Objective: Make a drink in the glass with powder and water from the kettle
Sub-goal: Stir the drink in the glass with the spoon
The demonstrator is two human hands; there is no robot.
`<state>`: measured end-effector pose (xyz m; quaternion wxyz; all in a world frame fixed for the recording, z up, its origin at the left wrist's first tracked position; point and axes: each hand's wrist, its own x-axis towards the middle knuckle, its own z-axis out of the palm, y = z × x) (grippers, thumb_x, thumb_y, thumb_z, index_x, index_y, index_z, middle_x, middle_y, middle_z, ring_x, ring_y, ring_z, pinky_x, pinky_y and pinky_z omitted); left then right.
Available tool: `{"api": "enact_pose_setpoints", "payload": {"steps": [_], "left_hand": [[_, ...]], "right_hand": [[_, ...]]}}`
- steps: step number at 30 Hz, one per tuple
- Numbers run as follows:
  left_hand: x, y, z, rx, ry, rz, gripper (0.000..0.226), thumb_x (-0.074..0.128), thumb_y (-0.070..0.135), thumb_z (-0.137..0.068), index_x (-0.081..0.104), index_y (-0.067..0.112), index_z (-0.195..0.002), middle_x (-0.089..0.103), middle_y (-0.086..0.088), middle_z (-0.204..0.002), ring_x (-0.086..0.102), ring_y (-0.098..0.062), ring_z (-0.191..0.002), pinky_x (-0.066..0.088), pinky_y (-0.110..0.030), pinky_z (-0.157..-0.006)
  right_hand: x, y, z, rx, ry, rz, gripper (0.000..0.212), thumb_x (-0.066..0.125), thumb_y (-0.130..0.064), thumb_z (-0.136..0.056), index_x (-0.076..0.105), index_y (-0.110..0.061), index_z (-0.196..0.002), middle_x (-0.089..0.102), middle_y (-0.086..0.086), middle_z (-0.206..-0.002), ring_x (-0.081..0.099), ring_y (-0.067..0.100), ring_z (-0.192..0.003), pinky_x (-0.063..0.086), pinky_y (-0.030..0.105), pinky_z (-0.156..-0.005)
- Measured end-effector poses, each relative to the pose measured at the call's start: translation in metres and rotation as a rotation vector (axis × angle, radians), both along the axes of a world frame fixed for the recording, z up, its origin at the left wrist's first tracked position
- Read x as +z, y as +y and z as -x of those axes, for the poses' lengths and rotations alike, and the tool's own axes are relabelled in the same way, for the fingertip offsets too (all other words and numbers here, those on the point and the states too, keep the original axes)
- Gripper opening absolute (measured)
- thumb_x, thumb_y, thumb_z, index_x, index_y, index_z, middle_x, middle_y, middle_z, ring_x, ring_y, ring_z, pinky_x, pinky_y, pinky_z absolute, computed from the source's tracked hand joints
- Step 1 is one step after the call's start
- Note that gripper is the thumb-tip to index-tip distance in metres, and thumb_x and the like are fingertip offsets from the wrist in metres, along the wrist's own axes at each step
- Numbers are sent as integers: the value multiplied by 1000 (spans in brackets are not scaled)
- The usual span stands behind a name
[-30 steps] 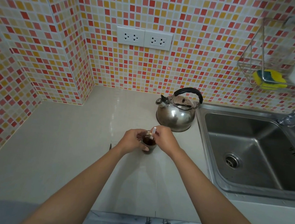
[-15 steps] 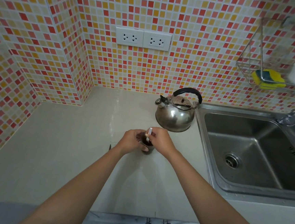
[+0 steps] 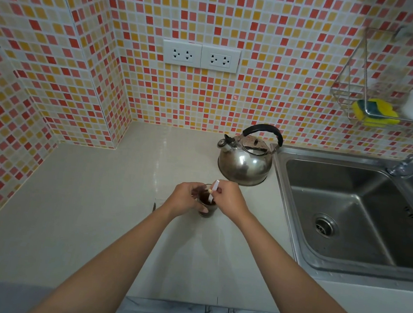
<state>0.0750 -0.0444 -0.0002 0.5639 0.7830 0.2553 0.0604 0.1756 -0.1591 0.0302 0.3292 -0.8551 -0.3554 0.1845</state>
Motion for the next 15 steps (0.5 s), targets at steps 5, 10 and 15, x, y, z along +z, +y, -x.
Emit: {"api": "enact_pose_setpoints", "payload": {"steps": [5,10,15], "left_hand": [[0,0,1,2,1,0,61,86,-6,-52,71,14,-107,72,0,-94,64,-14,-87,52,-27,-84],[1,0,1,-7,1,-13,57,86,-3,-52,73,16,-104,73,1,-92,66,-15,-85,53,-33,-87],[2,-1,1,2,6,8,58,86,-5,-51,71,24,-100,72,4,-93,66,-13,-88,52,-23,-82]], "right_hand": [[2,0,-2,2,-37,-28,23,50,-16,-93,69,-5,-88,68,12,-83,62,27,-78,51,37,-72],[-2,3,3,15,-5,-23,24,50,-16,-92,69,-2,-84,69,17,-79,64,32,-76,52,39,-68],[-1,-1,-9,-59,29,-61,17,54,-10,-89,69,-5,-83,66,8,-71,61,23,-70,49,33,-65]]}}
